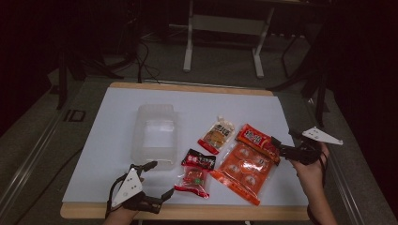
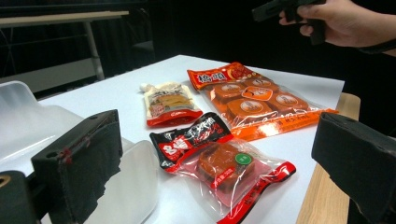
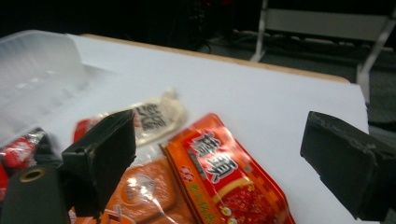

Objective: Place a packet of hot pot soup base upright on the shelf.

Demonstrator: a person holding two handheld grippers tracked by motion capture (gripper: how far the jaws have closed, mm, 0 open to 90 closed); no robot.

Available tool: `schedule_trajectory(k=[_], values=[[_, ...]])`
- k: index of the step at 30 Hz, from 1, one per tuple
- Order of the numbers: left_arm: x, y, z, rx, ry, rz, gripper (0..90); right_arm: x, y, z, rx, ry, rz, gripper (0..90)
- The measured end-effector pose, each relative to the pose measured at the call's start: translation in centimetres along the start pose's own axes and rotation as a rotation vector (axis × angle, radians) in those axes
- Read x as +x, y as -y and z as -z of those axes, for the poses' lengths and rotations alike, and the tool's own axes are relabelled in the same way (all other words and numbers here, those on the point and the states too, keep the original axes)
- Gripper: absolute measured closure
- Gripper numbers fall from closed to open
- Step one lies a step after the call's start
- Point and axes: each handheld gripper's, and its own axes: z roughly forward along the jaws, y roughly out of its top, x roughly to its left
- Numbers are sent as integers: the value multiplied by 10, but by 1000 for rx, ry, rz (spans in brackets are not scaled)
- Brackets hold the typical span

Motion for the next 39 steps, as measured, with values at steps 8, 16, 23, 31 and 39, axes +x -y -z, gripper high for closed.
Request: schedule_trajectory(k=[8, 16, 23, 31, 39], values=[[0, 1, -1, 7, 4, -2, 22, -12, 17, -20, 64, 31, -42, 105], [0, 2, -2, 16, 10, -1, 22, -23, 38, -39, 144, 63, -73, 105], [0, 3, -5, 25, 19, 0, 22, -29, 58, -53, 197, 80, -94, 132], [1, 4, -5, 27, 22, 3, 22, -35, 71, -59, 247, 108, -113, 128], [1, 4, -6, 32, 25, 7, 22, -33, 74, -65, 296, 44, -123, 243]])
